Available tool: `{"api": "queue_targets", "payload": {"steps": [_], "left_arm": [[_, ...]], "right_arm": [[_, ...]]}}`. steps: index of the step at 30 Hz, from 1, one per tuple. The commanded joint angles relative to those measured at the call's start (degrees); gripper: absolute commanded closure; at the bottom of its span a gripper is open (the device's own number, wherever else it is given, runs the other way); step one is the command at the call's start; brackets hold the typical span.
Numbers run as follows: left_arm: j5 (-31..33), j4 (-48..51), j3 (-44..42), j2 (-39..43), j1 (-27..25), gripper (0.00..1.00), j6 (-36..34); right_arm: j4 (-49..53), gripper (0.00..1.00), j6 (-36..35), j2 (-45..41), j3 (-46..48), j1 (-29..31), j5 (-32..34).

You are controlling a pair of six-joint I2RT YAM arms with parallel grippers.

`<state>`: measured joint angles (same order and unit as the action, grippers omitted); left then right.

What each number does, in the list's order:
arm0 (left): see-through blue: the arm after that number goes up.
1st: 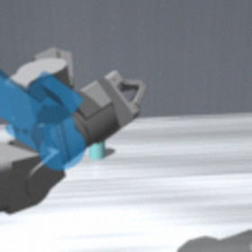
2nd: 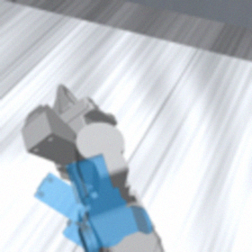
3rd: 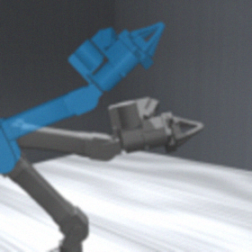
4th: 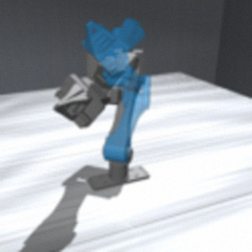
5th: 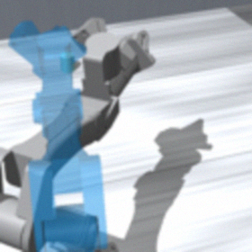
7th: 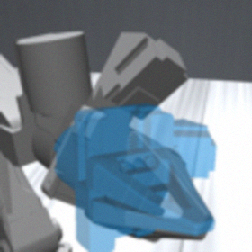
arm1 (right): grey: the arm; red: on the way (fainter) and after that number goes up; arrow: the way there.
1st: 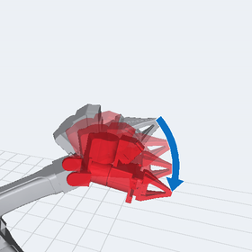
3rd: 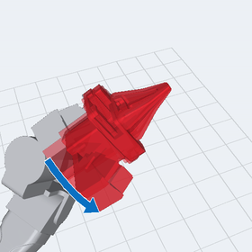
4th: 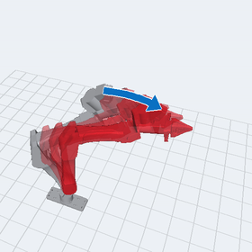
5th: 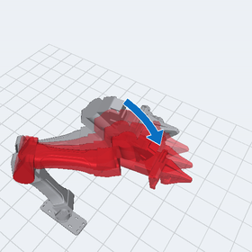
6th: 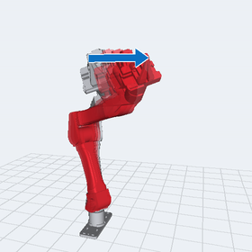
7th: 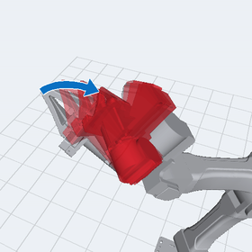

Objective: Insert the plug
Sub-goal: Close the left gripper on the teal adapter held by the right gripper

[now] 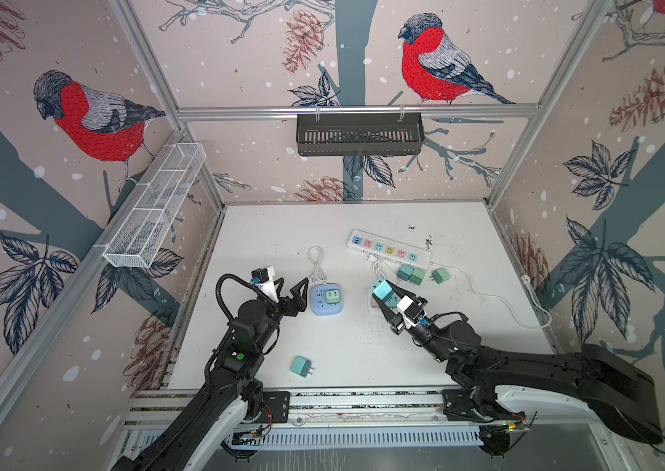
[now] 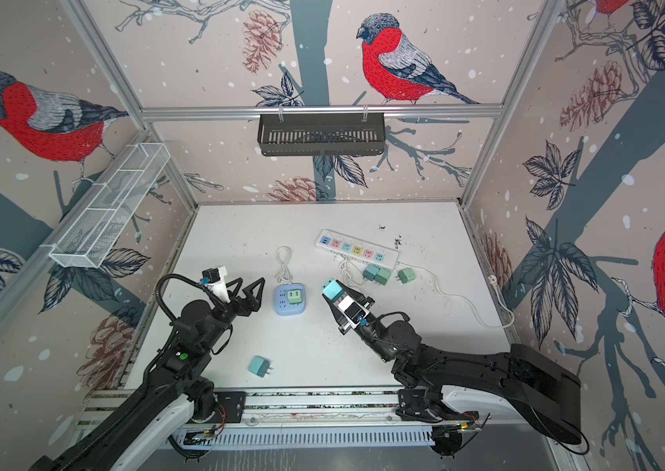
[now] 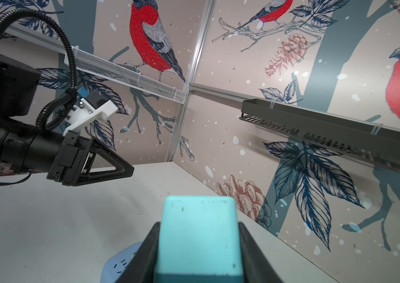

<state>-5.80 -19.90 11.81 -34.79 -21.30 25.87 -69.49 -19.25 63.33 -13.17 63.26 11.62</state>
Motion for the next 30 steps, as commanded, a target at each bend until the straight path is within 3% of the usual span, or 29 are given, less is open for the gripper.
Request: {"api": "queue_targets", "payload": {"steps": [1, 14, 24, 30], "left_arm": [[-9.7, -0.5, -0.3, 0.9, -0.9, 0.12, 0.4], [-16.6, -4.5, -3.1, 7.3, -2.4, 0.10, 3.4], [-25.3, -10.8, -3.2, 4.2, -3.6, 0.09, 7.4], [-25.5, -12.2, -2.3, 0.8, -8.0, 0.09, 6.0]], "right_arm": [[-3.2, 0.92, 0.9, 4.2, -1.1, 0.1, -2.5], [-6.2, 0.93, -4.7, 21.0, -8.6, 4.1, -2.7], [-8.1, 0.94, -5.7, 23.5, -9.6, 6.3, -3.5], [-7.9, 0.95, -6.4, 25.2, -10.9, 7.0, -1.6]]}}
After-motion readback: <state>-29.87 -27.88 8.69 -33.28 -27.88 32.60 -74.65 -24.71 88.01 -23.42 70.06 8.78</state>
